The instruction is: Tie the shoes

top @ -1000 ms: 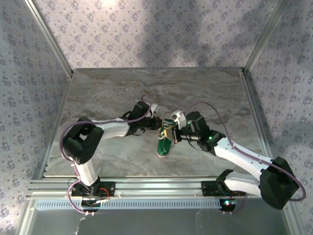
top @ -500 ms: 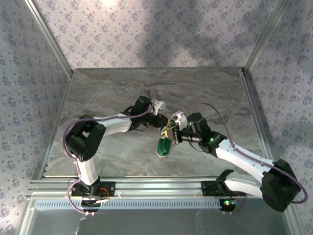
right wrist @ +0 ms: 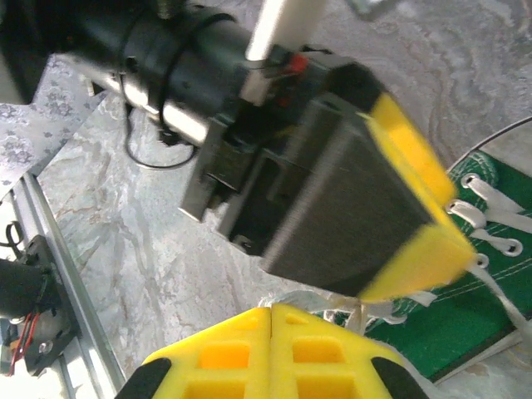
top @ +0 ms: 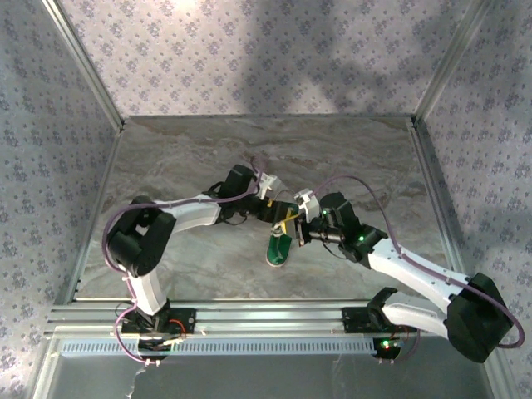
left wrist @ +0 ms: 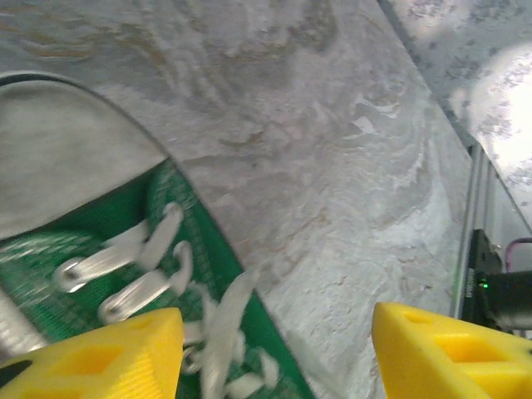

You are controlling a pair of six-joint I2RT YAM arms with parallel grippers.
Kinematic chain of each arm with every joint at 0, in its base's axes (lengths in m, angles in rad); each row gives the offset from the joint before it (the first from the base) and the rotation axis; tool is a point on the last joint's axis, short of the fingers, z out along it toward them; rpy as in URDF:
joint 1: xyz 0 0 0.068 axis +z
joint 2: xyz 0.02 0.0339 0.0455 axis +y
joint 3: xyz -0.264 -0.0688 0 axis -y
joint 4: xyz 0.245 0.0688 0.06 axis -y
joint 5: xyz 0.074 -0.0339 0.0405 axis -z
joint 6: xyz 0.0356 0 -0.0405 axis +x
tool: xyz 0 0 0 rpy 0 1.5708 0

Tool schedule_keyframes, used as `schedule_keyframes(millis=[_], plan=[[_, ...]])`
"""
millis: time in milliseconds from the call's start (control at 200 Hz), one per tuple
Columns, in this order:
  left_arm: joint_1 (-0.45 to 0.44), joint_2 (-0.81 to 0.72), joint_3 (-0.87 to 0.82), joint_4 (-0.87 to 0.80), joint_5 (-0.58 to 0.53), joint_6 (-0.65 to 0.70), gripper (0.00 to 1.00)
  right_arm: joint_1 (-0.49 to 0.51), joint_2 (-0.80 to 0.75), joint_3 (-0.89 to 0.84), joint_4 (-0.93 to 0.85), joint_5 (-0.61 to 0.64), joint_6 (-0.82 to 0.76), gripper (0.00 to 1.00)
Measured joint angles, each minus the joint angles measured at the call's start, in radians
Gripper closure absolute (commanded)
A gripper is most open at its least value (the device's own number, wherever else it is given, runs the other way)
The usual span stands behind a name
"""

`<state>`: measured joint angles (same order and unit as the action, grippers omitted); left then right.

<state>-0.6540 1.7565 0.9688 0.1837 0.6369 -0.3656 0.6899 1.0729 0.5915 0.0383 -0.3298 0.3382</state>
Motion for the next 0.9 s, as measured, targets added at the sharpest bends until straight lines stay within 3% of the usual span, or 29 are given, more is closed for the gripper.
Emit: schedule_keyframes(millis=[250,600,899], plan=[[0.032,-0.144,-0.14,0.035,-0.084,-0.003,0.41,-0.014,0.006,0.0,-0.013,0.073,0.014,1.0],[0.002,-0.154,-0.193,0.06,0.014,0.052,0.36,-0.036,0.03,0.0,-0.014,0.099,0.039,1.0],[-0.01,-0.112,-0.169,0.036,0.027,0.102,0.43,-0.06,0.036,0.0,-0.018,0.106,0.051,1.0]])
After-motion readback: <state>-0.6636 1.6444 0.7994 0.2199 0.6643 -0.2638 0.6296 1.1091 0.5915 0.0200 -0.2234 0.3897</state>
